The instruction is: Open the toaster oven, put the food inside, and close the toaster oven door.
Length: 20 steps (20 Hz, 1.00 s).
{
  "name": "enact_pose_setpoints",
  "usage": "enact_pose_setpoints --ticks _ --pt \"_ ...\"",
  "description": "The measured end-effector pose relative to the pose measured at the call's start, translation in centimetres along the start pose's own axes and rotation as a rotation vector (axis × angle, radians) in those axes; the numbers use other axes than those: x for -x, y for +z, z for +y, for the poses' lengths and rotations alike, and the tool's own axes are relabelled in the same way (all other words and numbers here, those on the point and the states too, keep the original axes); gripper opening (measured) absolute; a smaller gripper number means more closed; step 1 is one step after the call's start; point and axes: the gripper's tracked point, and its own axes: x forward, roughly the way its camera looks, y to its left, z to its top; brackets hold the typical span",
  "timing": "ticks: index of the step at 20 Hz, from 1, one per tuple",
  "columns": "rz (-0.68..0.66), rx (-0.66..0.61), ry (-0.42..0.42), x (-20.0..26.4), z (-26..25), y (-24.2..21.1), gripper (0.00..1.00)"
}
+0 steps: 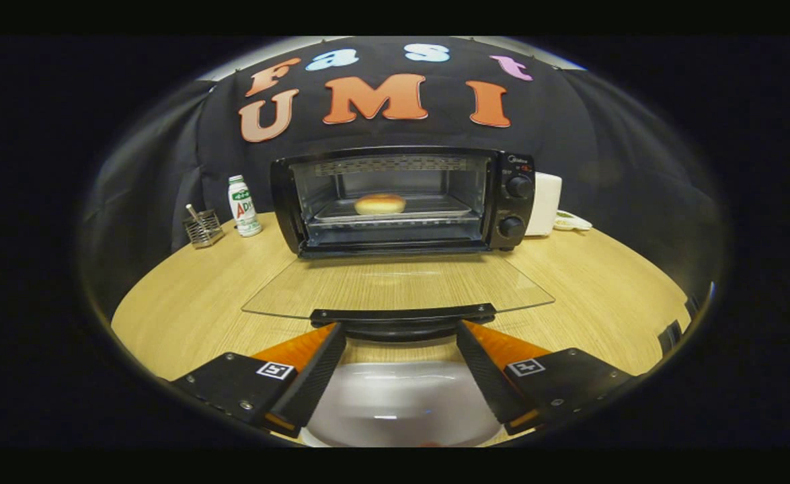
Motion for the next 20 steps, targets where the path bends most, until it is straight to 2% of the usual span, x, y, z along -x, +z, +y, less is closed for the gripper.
enact_pose_setpoints --ticks 12,20 --pt "-0.11 -0.014 0.004 1.4 0.0 8.0 1.0" --pt "-0.21 -0.062 0.006 -2.3 0.3 16.2 1.0"
